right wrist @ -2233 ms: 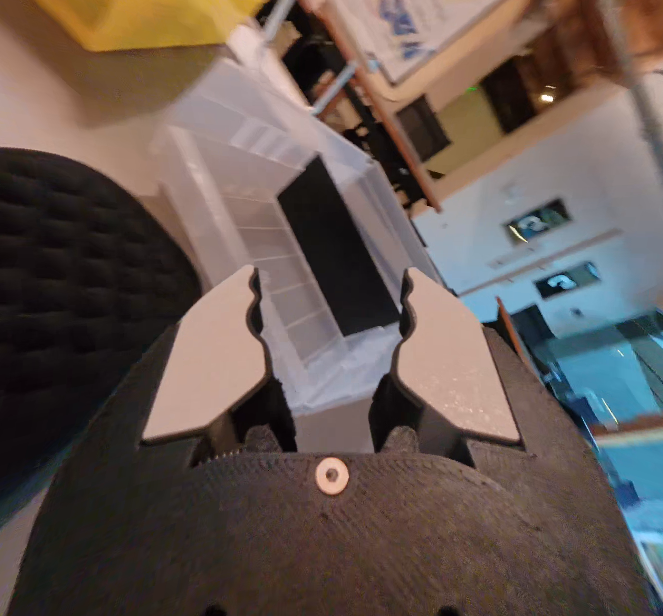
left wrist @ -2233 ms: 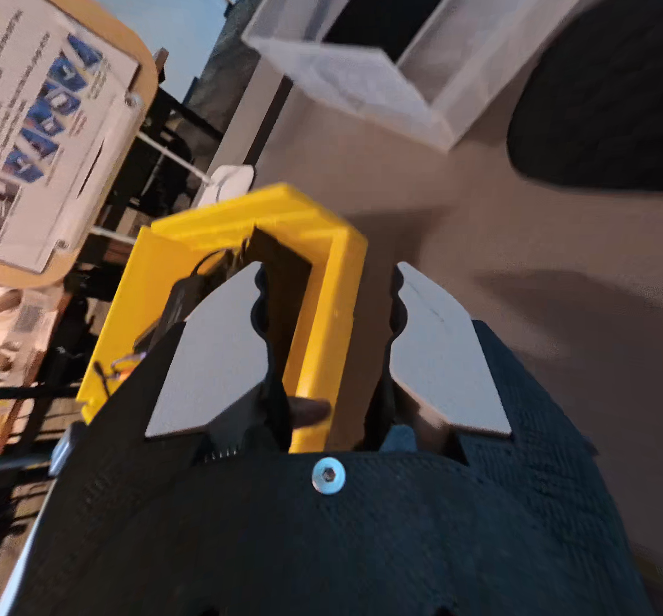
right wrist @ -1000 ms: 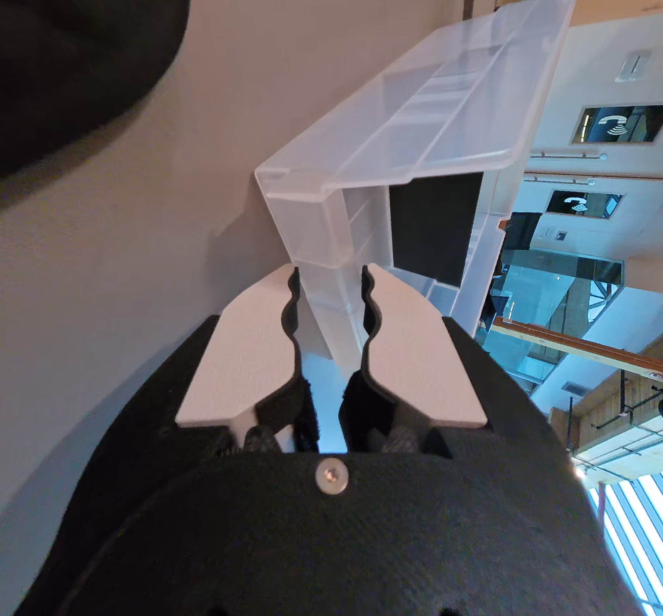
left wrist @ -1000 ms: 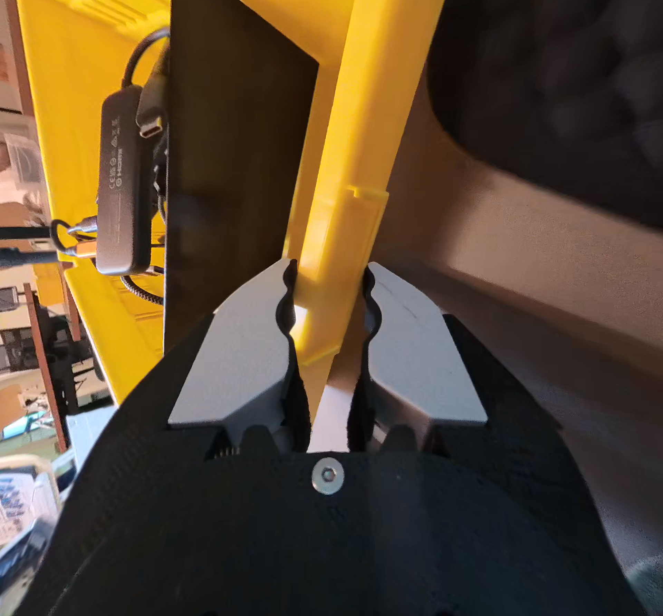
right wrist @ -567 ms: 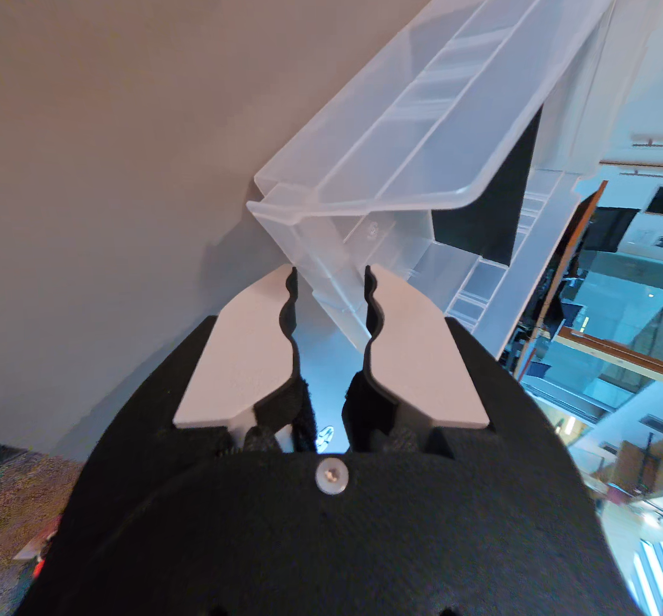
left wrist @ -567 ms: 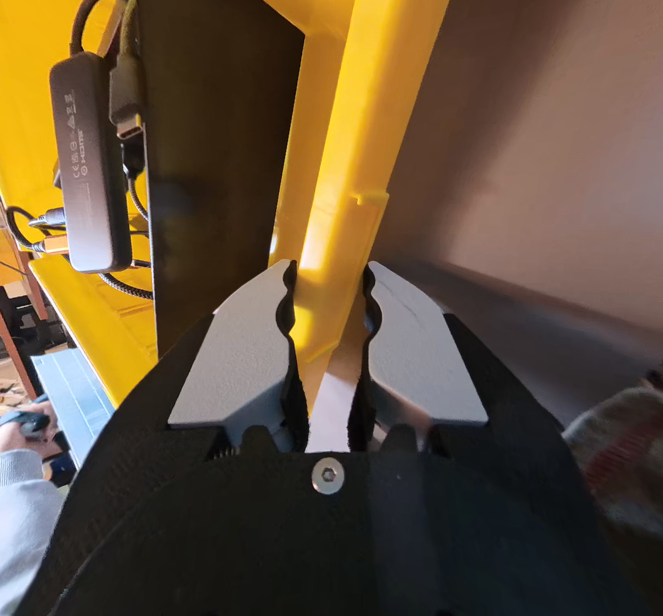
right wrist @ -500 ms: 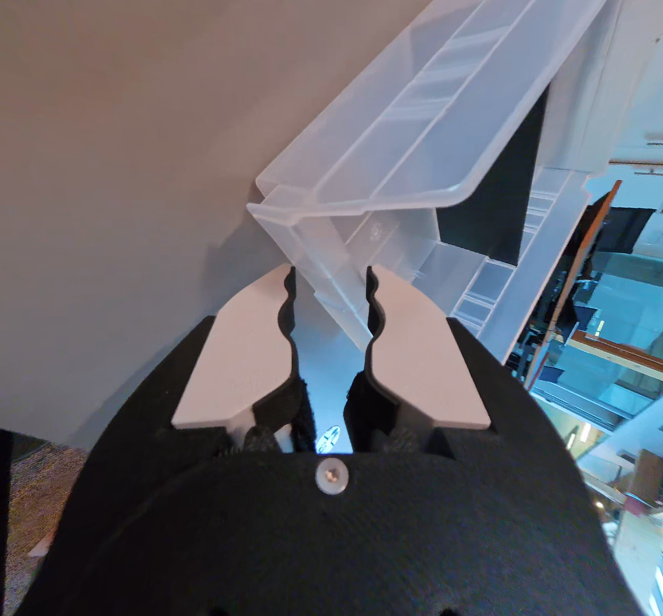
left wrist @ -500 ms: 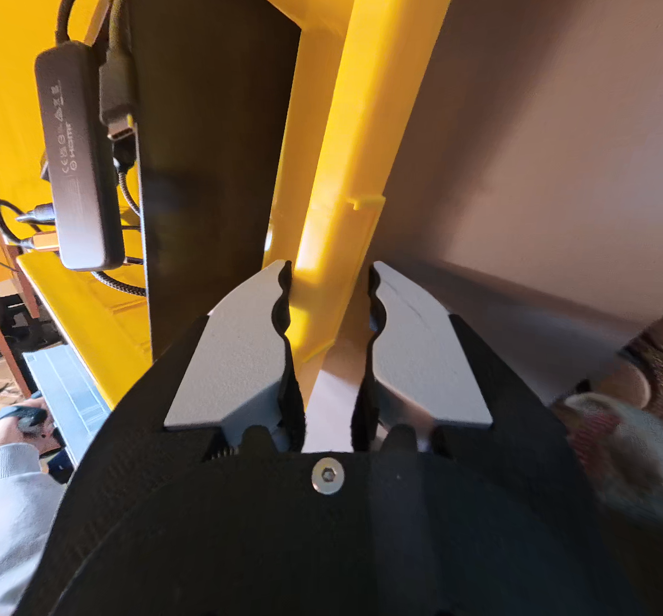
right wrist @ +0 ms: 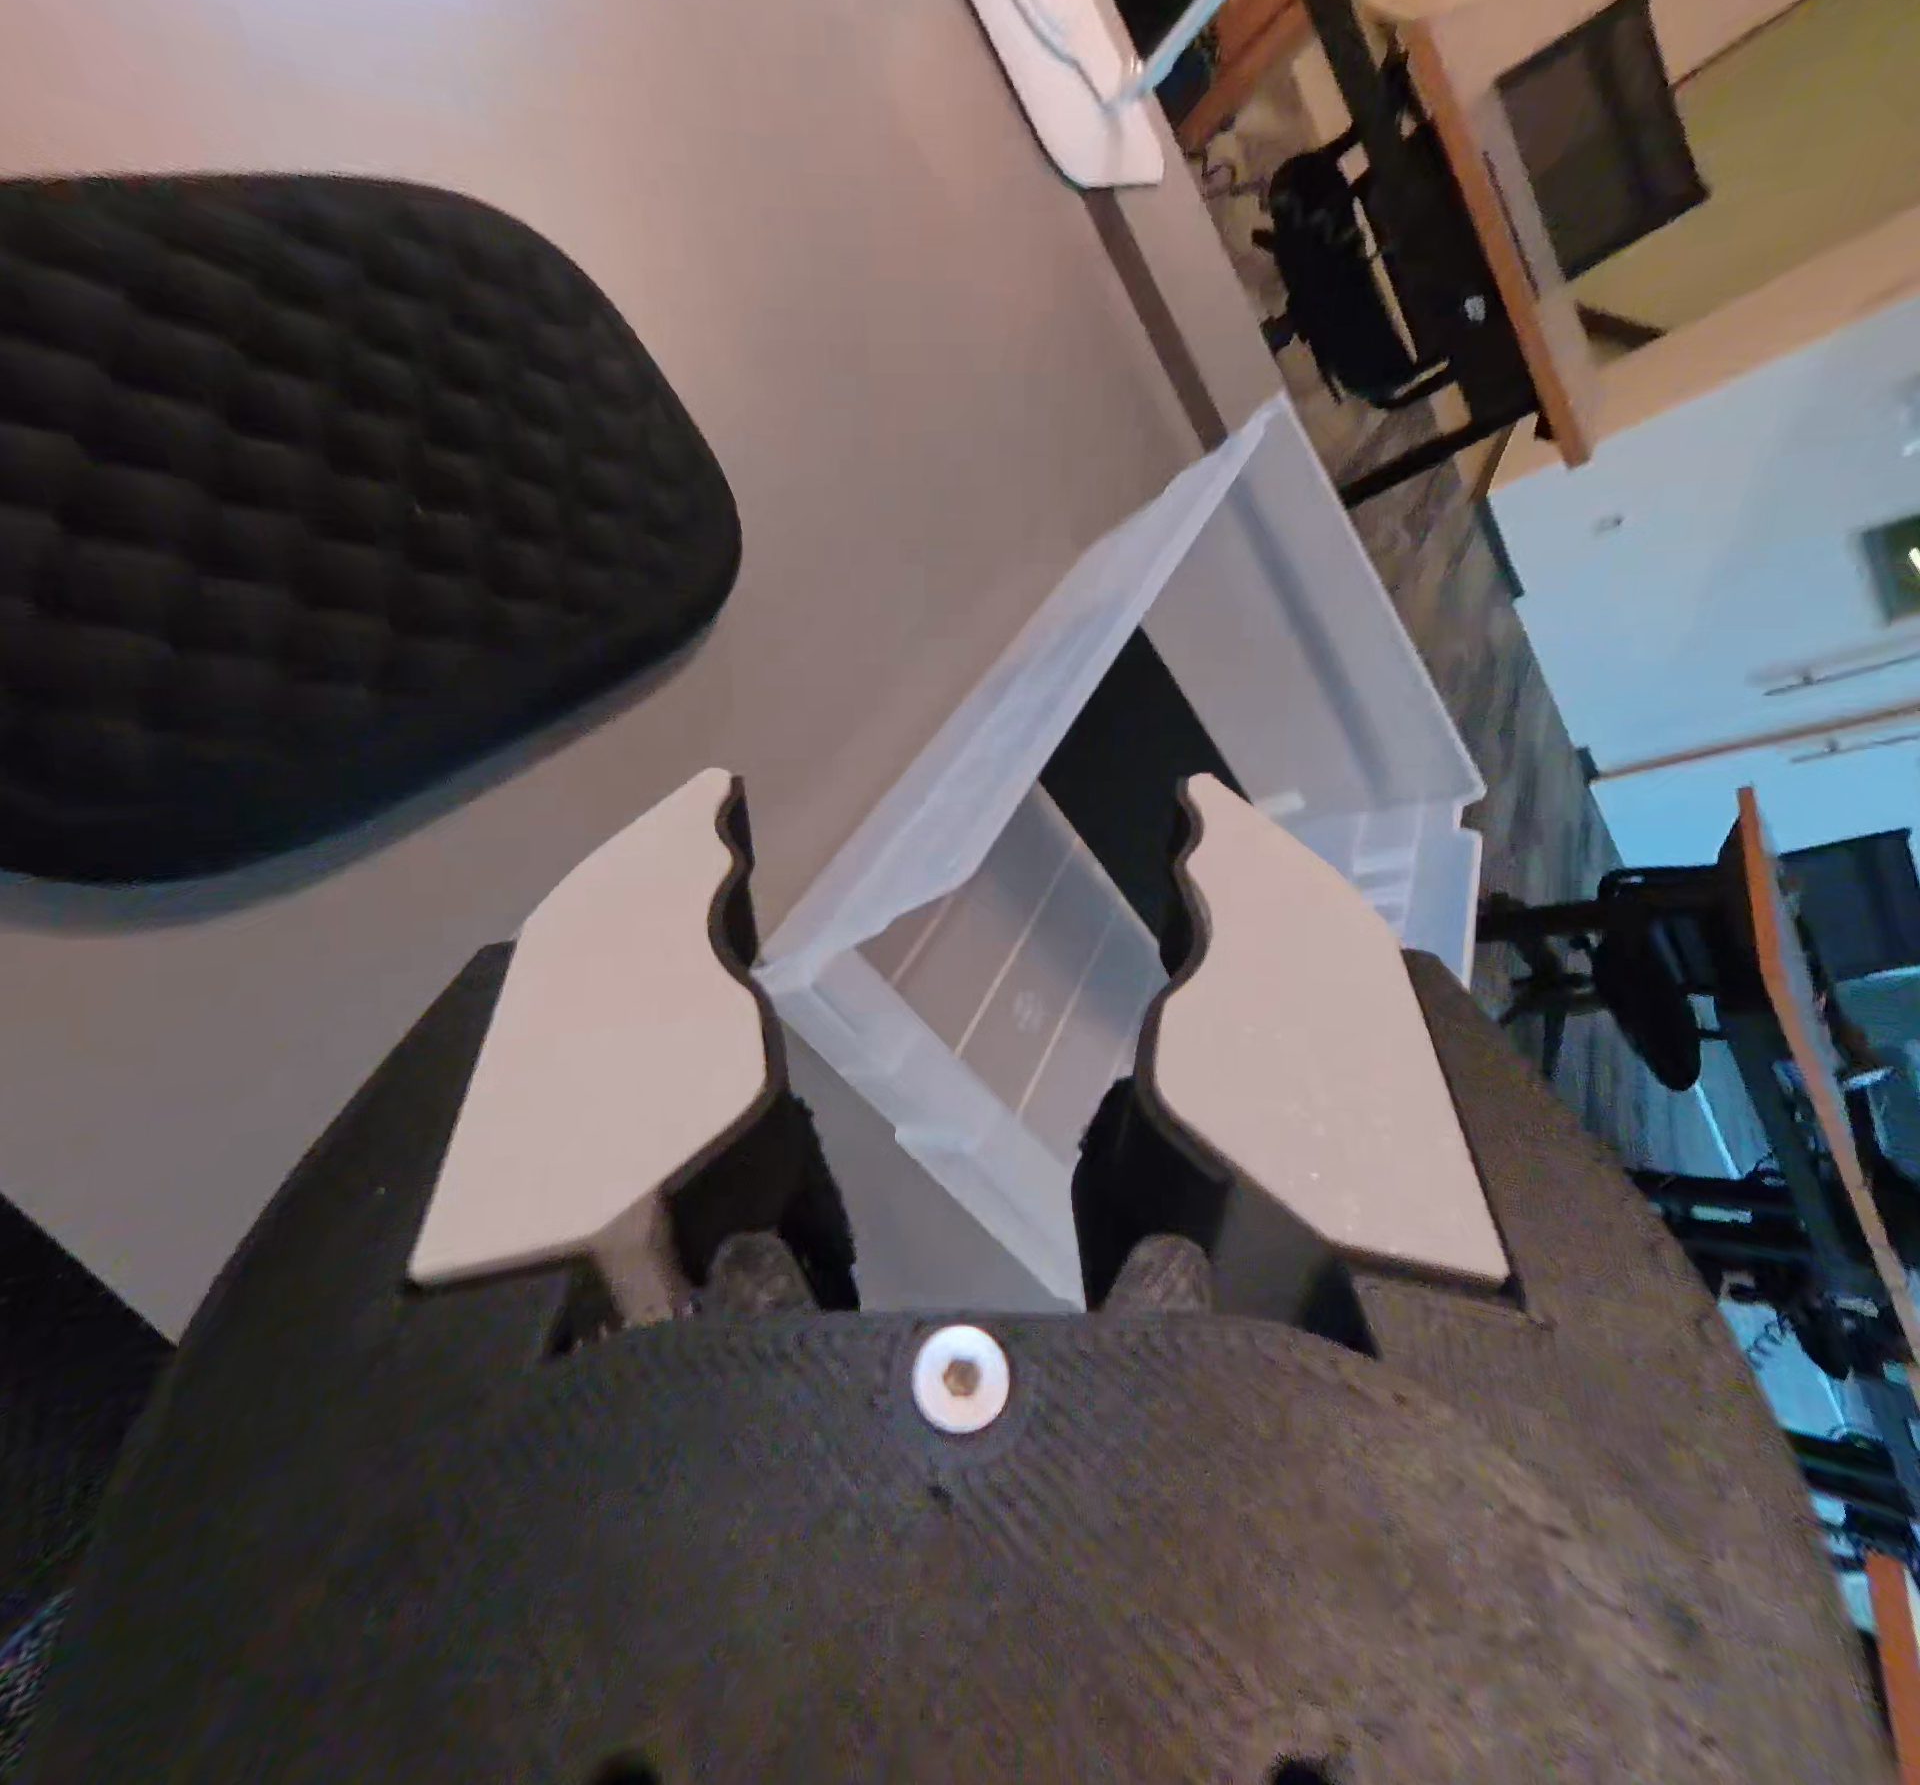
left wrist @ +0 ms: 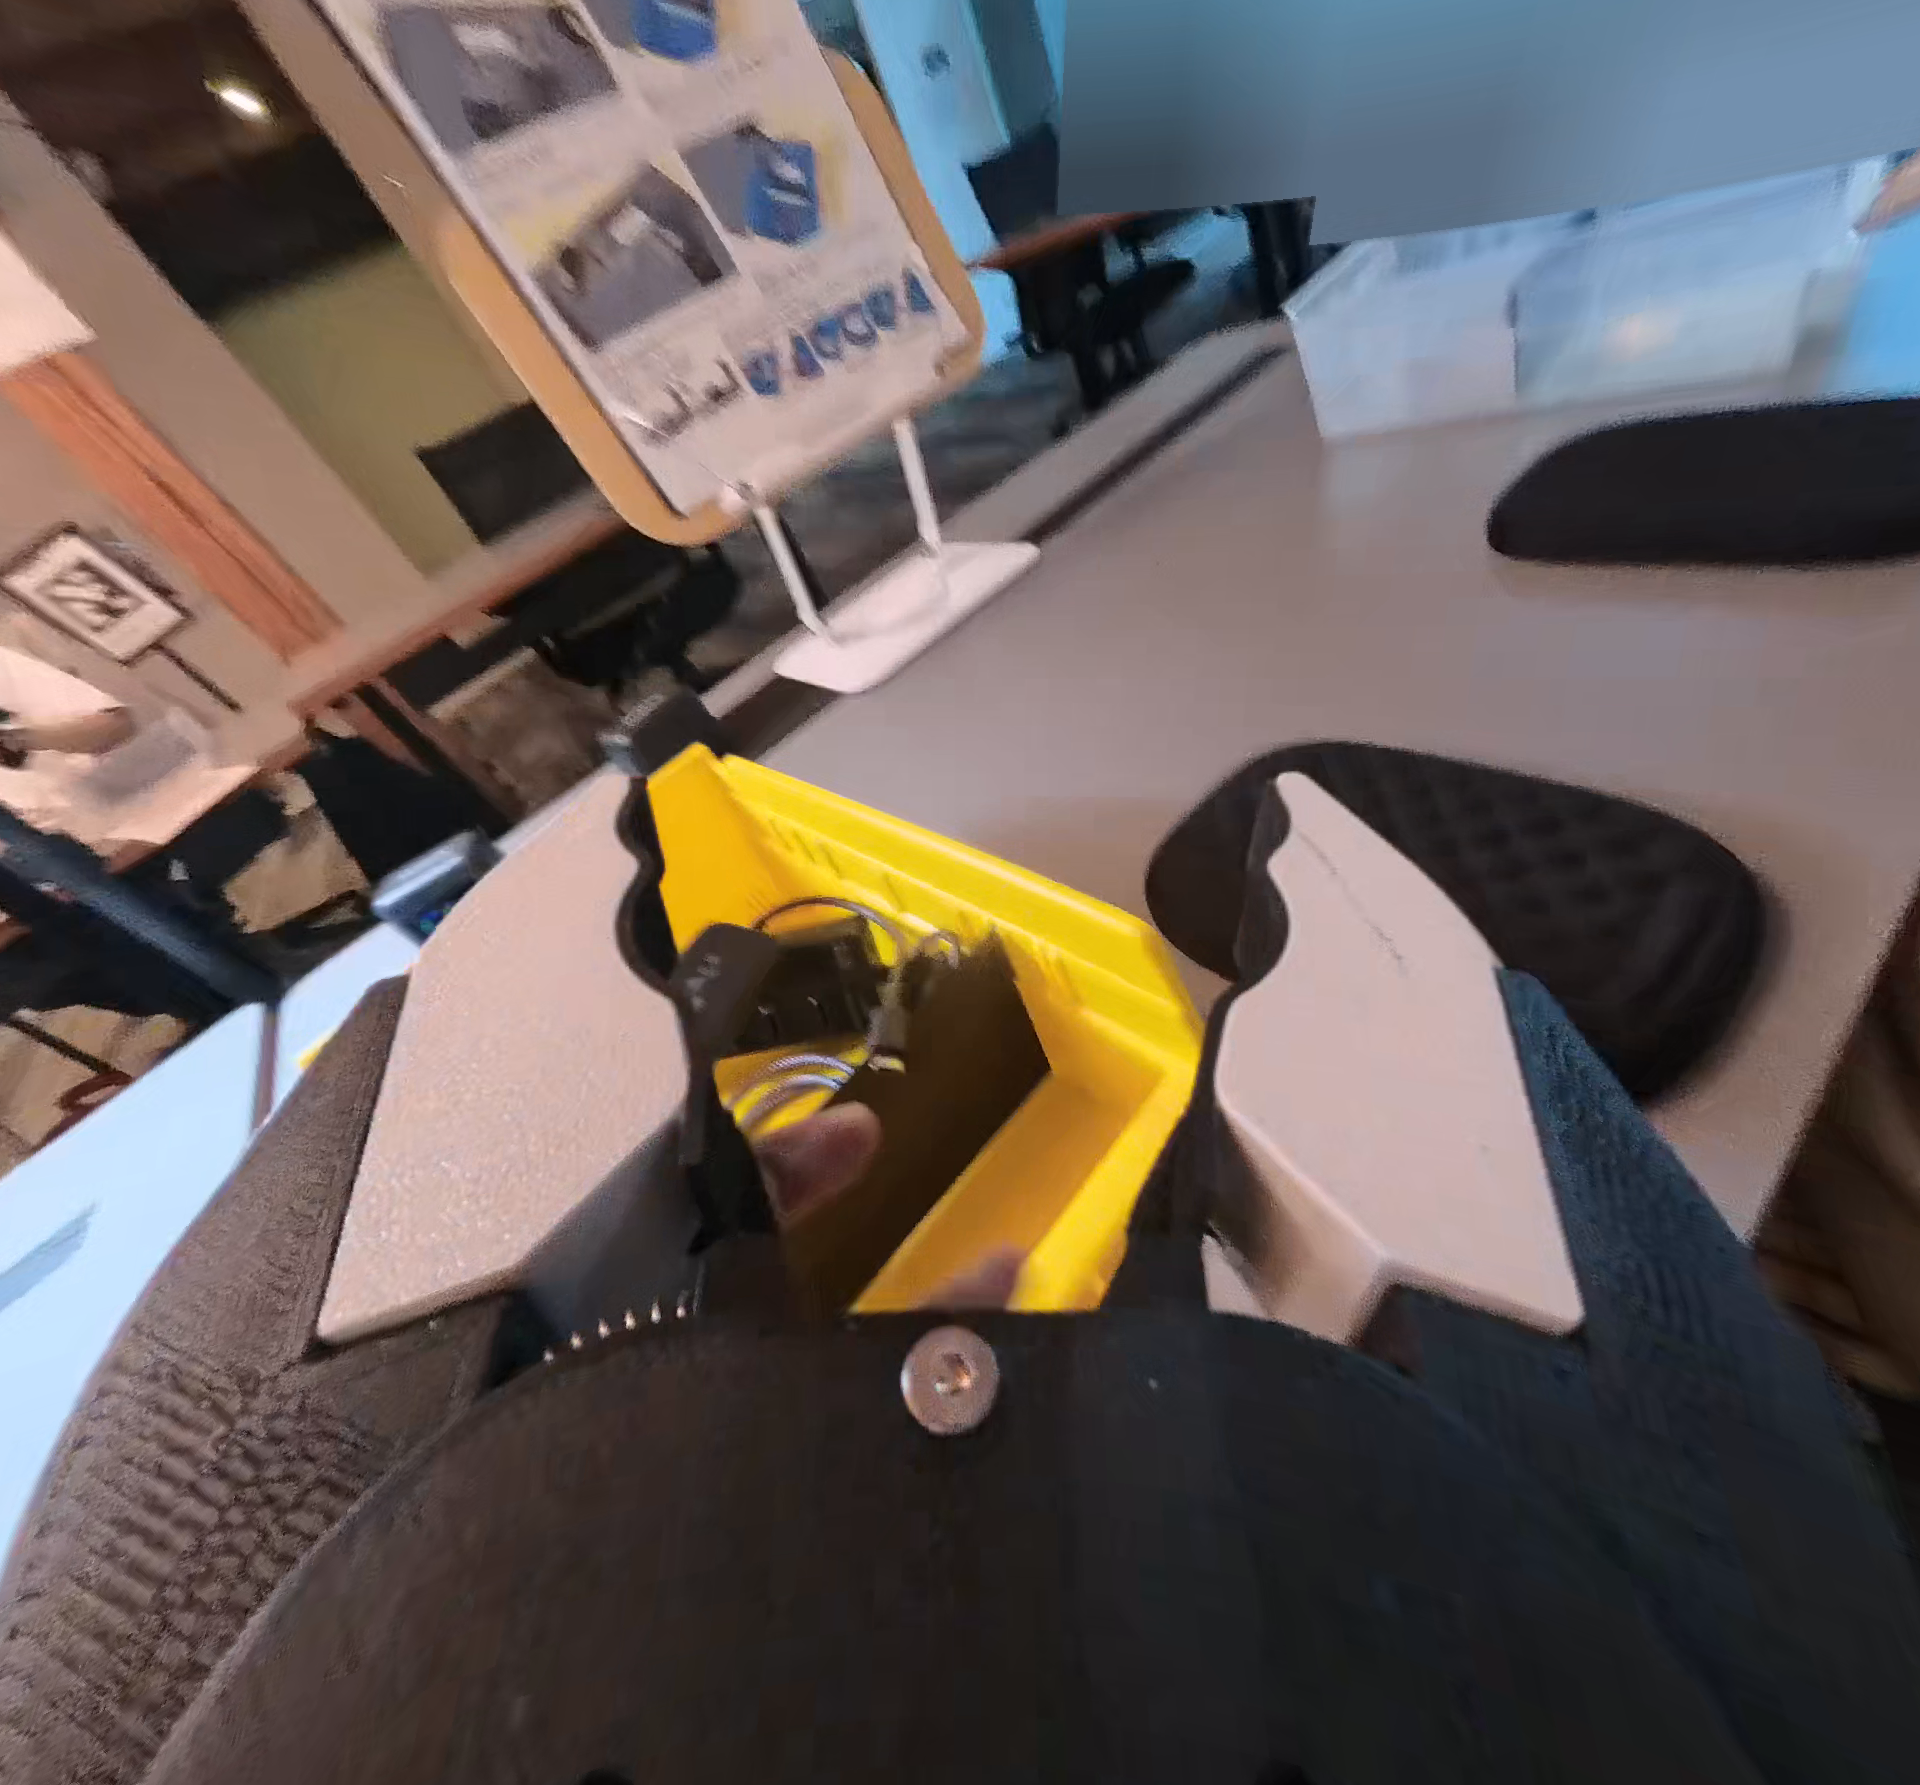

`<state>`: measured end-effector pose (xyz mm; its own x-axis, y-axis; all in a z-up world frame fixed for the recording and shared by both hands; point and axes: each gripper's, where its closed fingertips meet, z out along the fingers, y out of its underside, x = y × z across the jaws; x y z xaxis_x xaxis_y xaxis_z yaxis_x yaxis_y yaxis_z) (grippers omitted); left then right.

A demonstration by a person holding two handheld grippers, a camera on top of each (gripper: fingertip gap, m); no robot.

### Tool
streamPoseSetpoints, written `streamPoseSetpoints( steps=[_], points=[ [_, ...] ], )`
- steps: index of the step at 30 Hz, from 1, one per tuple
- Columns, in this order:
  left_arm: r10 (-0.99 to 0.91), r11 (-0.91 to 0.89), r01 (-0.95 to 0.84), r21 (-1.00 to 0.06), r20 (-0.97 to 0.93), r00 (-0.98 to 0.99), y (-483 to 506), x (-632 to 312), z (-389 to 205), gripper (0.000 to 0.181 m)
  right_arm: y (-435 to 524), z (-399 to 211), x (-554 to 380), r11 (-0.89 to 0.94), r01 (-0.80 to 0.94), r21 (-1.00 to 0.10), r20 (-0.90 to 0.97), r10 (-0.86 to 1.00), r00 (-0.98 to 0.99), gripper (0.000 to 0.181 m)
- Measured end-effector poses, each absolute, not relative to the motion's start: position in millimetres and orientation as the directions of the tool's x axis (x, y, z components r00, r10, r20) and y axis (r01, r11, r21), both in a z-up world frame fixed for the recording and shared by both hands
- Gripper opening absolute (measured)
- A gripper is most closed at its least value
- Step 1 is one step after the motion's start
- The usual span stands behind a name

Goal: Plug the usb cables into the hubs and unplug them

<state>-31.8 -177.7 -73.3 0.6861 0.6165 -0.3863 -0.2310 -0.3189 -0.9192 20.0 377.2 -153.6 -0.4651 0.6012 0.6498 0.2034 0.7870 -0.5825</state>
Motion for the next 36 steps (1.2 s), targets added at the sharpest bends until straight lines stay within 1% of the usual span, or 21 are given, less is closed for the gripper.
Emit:
streamPoseSetpoints(
  steps=[1,2,3,4,5,6,7,8,10,12,14,16,20,22,24,27,30,31,33,36],
  points=[
    [0.655,-0.296,-0.233,-0.926,-0.375,0.656,-182.8,-37.8,-65.0,0.106,373.4,-150.5,20.1,0.791,0.188,-0.582,0.656,0.594,-0.466,0.077],
    [0.707,-0.268,-0.218,-0.939,-0.345,0.617,-191.6,-46.2,-56.5,0.099,371.3,-148.4,20.6,0.795,0.184,-0.578,0.661,0.588,-0.467,0.076],
    [0.771,-0.228,-0.179,-0.957,-0.29,0.567,-204.7,-56.8,-48.4,0.081,370.2,-147.1,21.6,0.8,0.187,-0.57,0.664,0.583,-0.469,0.076],
    [0.836,-0.167,-0.117,-0.979,-0.204,0.51,-220.4,-69.0,-41.7,0.068,369.6,-145.9,22.8,0.806,0.192,-0.561,0.668,0.577,-0.471,0.076],
    [0.878,-0.105,-0.04,-0.994,-0.111,0.465,-234.6,-80.5,-39.1,0.063,368.9,-144.4,23.9,0.811,0.192,-0.552,0.674,0.57,-0.47,0.076],
    [0.887,-0.077,0.044,-0.996,-0.049,0.46,-242.2,-89.4,-42.2,0.061,367.8,-142.3,24.8,0.816,0.187,-0.547,0.681,0.564,-0.467,0.075],
    [0.876,-0.101,0.127,-0.987,-0.028,0.481,-244.9,-96.8,-50.1,0.061,366.3,-140.1,25.5,0.818,0.177,-0.547,0.688,0.56,-0.462,0.074],
    [0.866,-0.169,0.21,-0.963,-0.043,0.499,-247.6,-104.3,-63.0,0.062,364.5,-137.8,26.0,0.819,0.164,-0.549,0.694,0.557,-0.457,0.073],
    [0.861,-0.31,0.372,-0.875,-0.093,0.5,-256.7,-120.4,-93.4,0.061,362.1,-134.1,26.5,0.822,0.143,-0.551,0.706,0.55,-0.445,0.07],
    [0.853,-0.322,0.548,-0.772,0.015,0.522,-254.7,-129.2,-121.5,0.068,363.4,-133.1,26.7,0.831,0.143,-0.538,0.721,0.541,-0.432,0.069],
    [0.875,-0.295,0.64,-0.71,0.068,0.479,-264.5,-145.1,-138.4,0.073,368.4,-135.0,27.5,0.844,0.162,-0.511,0.736,0.527,-0.425,0.068],
    [0.894,-0.249,0.678,-0.692,0.106,0.436,-275.9,-160.7,-147.1,0.074,375.0,-136.8,28.7,0.851,0.185,-0.491,0.746,0.521,-0.416,0.068],
    [0.881,-0.099,0.751,-0.653,0.294,0.372,-279.2,-171.2,-158.2,0.071,383.2,-136.9,29.2,0.848,0.202,-0.49,0.752,0.528,-0.394,0.067],
    [0.87,-0.051,0.765,-0.642,0.348,0.35,-278.0,-173.0,-160.8,0.066,383.7,-137.6,28.3,0.852,0.2,-0.484,0.757,0.522,-0.392,0.066],
    [0.88,-0.049,0.764,-0.643,0.334,0.337,-280.1,-174.1,-162.0,0.06,383.0,-138.9,27.0,0.857,0.199,-0.476,0.76,0.514,-0.397,0.065],
    [0.895,-0.059,0.781,-0.622,0.313,0.317,-279.9,-174.6,-167.2,0.059,381.5,-139.4,25.5,0.862,0.195,-0.467,0.764,0.505,-0.401,0.065],
    [0.899,-0.119,0.812,-0.572,0.285,0.332,-273.8,-170.0,-178.0,0.06,380.0,-138.3,25.9,0.866,0.187,-0.464,0.771,0.499,-0.397,0.064],
    [0.896,-0.14,0.81,-0.57,0.276,0.349,-270.4,-169.6,-180.1,0.06,379.9,-137.6,26.4,0.867,0.185,-0.463,0.773,0.497,-0.393,0.064],
    [0.912,-0.162,0.791,-0.589,0.217,0.349,-273.3,-173.3,-182.5,0.052,380.7,-136.6,27.4,0.867,0.182,-0.463,0.778,0.496,-0.386,0.063],
    [0.913,-0.153,0.777,-0.611,0.214,0.348,-274.0,-174.2,-181.3,0.049,384.0,-135.0,28.4,0.869,0.192,-0.455,0.785,0.494,-0.375,0.062]
  ],
)
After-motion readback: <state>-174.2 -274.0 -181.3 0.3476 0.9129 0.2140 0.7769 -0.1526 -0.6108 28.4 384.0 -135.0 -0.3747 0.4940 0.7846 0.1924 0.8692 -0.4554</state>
